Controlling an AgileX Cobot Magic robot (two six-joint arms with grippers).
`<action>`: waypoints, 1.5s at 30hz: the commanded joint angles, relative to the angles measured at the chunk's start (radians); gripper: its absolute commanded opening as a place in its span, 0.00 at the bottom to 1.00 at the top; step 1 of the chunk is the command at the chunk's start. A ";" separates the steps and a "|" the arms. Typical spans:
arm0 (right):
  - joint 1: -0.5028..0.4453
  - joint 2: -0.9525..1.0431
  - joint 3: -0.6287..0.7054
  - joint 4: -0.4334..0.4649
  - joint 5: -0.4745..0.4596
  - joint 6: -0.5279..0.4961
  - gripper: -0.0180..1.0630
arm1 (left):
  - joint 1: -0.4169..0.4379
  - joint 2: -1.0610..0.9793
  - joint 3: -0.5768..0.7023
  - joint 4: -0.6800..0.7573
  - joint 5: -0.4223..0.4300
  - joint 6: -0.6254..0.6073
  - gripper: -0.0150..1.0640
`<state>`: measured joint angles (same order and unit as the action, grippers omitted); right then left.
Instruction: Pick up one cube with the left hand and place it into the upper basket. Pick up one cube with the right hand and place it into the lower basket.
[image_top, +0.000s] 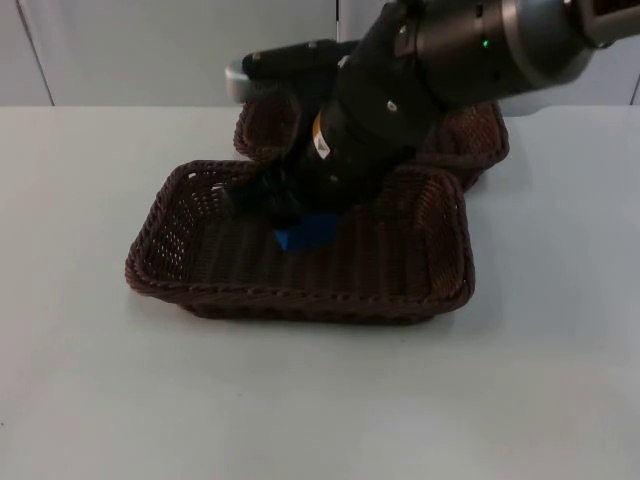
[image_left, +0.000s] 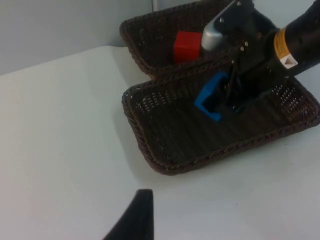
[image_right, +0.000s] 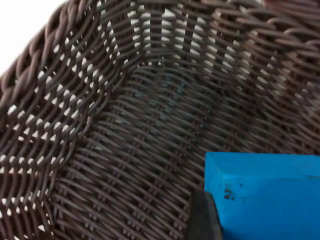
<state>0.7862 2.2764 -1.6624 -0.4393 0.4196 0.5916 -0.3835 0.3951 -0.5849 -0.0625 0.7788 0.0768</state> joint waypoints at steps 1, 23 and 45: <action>0.000 0.000 -0.005 -0.007 -0.026 -0.005 0.03 | 0.001 -0.007 0.003 0.002 -0.006 -0.003 0.99; 0.000 0.013 -0.005 -0.049 -0.002 -0.007 0.63 | 0.001 -0.007 0.003 0.006 -0.006 -0.003 0.99; 0.028 -0.365 -0.006 -0.045 0.316 -0.096 0.63 | 0.001 -0.007 0.003 0.014 -0.006 -0.003 0.99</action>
<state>0.8017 1.9727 -1.6633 -0.4873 0.7090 0.5199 -0.3835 0.3951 -0.5849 -0.0563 0.7788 0.0768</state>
